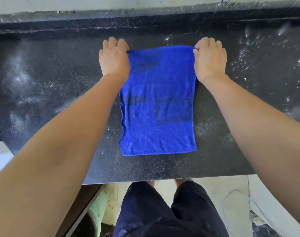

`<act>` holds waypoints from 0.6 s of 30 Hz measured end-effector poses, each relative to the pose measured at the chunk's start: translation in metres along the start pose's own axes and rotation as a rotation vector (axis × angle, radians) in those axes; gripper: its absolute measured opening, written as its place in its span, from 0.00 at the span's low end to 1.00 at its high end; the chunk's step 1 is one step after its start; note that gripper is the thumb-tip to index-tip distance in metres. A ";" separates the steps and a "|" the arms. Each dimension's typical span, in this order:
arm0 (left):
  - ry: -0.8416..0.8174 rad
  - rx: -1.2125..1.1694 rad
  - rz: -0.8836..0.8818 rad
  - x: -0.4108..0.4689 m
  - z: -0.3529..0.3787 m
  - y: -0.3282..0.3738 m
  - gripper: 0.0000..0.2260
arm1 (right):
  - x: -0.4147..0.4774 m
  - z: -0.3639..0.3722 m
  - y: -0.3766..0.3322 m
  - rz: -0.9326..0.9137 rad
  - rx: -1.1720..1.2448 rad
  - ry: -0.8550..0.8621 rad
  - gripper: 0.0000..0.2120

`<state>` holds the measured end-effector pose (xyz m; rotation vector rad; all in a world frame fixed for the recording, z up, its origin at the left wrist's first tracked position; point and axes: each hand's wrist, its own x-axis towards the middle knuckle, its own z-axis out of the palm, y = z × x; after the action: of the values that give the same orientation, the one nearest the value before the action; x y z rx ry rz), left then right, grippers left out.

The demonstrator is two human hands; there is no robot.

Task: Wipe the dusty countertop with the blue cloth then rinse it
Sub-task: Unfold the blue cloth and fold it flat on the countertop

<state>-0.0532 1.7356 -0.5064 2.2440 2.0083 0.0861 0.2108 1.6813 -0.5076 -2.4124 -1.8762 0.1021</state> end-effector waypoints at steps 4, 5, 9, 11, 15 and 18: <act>0.075 -0.094 0.028 -0.026 -0.023 -0.004 0.11 | -0.023 -0.029 0.004 -0.043 0.143 0.060 0.08; 0.087 -0.119 0.037 -0.041 -0.024 -0.006 0.11 | -0.036 -0.035 0.005 -0.064 0.180 0.063 0.09; 0.150 -0.234 0.082 -0.133 -0.019 -0.013 0.09 | -0.112 -0.043 0.012 -0.126 0.270 0.050 0.12; 0.181 -0.234 0.092 -0.186 -0.012 -0.018 0.09 | -0.158 -0.038 0.019 -0.136 0.259 0.076 0.09; 0.105 -0.220 0.084 -0.265 0.002 -0.029 0.10 | -0.233 -0.018 0.033 -0.226 0.226 -0.004 0.09; -0.030 -0.131 0.127 -0.295 0.015 -0.036 0.13 | -0.263 -0.001 0.040 -0.247 0.186 -0.116 0.09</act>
<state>-0.1200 1.4460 -0.5128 2.2735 1.7880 0.1894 0.1849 1.4168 -0.5104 -2.0792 -2.0929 0.3878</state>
